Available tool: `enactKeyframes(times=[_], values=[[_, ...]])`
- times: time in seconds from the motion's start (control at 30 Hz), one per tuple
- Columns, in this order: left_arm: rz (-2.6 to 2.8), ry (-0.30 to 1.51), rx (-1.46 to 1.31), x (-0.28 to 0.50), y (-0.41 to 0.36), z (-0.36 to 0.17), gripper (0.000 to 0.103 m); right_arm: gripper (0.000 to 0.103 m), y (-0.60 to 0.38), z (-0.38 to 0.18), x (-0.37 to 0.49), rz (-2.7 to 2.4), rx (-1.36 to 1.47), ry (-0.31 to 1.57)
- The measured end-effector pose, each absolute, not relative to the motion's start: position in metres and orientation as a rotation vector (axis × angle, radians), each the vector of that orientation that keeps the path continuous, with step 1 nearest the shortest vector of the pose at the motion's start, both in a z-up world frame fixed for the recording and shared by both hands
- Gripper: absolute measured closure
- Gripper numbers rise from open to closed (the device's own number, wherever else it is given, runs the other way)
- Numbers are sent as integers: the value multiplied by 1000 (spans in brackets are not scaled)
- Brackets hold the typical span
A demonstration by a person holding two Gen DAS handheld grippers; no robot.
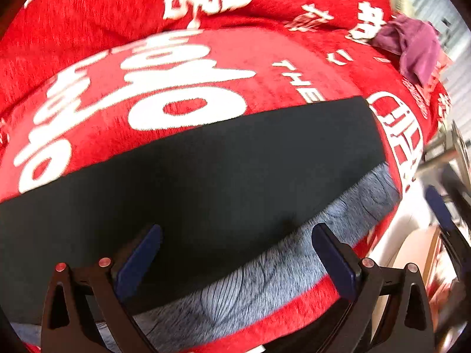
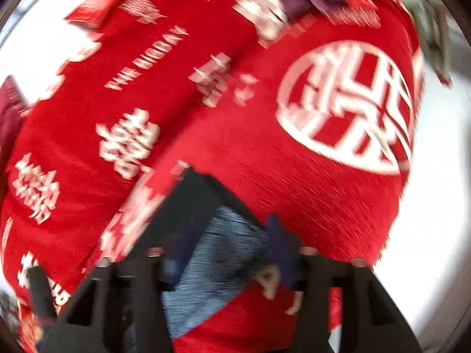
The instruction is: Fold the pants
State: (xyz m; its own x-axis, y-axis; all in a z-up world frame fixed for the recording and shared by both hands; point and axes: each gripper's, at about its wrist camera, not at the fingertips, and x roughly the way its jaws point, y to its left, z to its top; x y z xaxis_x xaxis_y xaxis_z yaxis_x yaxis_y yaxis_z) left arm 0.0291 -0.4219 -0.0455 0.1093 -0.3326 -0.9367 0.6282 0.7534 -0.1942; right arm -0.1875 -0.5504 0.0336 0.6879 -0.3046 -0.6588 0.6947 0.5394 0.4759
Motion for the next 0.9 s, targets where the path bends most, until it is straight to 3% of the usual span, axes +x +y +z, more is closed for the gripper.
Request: enactKeyframes(times=[0.03, 0.17, 0.27, 0.33, 0.37, 0.5, 0.57, 0.63, 0.67, 0.8, 0.83, 0.9], values=[[-703, 1295, 290, 31, -423, -52, 2, 28, -541, 39, -174, -553, 733, 563], [-733, 1217, 390, 16, -422, -52, 2, 28, -544, 23, -146, -464, 694, 629], [-725, 1207, 388, 14, -414, -48, 2, 29, -579, -28, -141, -447, 924, 715], [-707, 1210, 328, 21, -405, -42, 2, 68, -589, -43, -152, -521, 964, 734], [-693, 1209, 304, 25, -402, -41, 2, 69, -588, -41, -152, -524, 941, 748], [-639, 1226, 260, 35, -395, -52, 2, 67, -571, -7, -123, -501, 687, 767], [-637, 1203, 297, 29, -398, -51, 2, 59, -566, 9, -94, -417, 616, 754], [-634, 1198, 299, 28, -397, -50, 2, 26, -562, 14, -60, -347, 544, 760], [-625, 1202, 284, 31, -394, -48, 2, 22, -561, 13, -50, -331, 509, 782], [-544, 1215, 256, 52, -374, -49, 2, 23, -560, -17, -14, -384, 370, 980], [-514, 1219, 252, 57, -366, -52, 2, 30, -568, -28, -15, -449, 341, 1024], [-500, 1214, 209, 65, -351, -54, 2, 32, -575, -26, -29, -433, 393, 979]])
